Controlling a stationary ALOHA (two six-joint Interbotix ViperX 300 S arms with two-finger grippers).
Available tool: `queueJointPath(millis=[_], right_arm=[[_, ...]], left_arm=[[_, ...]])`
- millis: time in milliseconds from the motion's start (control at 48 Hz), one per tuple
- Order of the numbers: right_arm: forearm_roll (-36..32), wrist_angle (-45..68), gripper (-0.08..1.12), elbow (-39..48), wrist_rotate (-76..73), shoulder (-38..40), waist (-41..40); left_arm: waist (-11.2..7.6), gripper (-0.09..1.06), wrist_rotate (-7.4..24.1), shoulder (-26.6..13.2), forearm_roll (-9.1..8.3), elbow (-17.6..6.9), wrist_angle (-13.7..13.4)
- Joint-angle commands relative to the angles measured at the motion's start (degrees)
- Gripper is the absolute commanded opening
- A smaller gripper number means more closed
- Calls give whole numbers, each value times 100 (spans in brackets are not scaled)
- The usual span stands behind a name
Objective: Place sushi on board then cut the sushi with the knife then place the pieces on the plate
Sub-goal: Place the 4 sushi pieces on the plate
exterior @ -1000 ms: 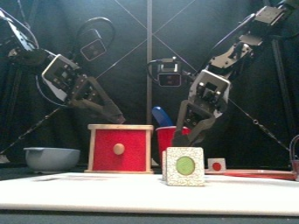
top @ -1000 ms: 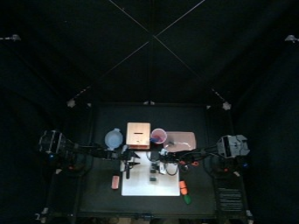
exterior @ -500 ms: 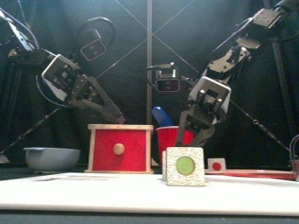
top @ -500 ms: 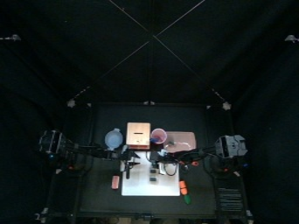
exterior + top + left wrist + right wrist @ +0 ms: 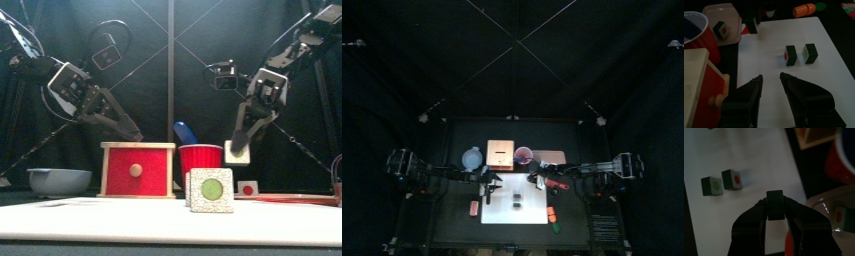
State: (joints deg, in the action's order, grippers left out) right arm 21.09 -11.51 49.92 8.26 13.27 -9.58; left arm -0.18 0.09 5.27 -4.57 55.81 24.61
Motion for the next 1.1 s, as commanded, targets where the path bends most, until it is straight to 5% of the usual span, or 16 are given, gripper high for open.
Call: queueJointPath(millis=[21, 417, 771, 1104], right_arm=[[0, -9, 58, 360, 9, 677, -563], [-413, -105, 61, 1063, 35, 984, -2083], [-598, -70, 80, 976, 35, 325, -2127], [-519, -105, 82, 791, 9, 624, -1846]], left_arm=[[0, 75, 0, 35, 26, -53, 26], [18, 75, 9, 26, 26, -70, 26], [18, 75, 9, 35, 26, -79, 26], [18, 75, 0, 35, 35, -88, 26]])
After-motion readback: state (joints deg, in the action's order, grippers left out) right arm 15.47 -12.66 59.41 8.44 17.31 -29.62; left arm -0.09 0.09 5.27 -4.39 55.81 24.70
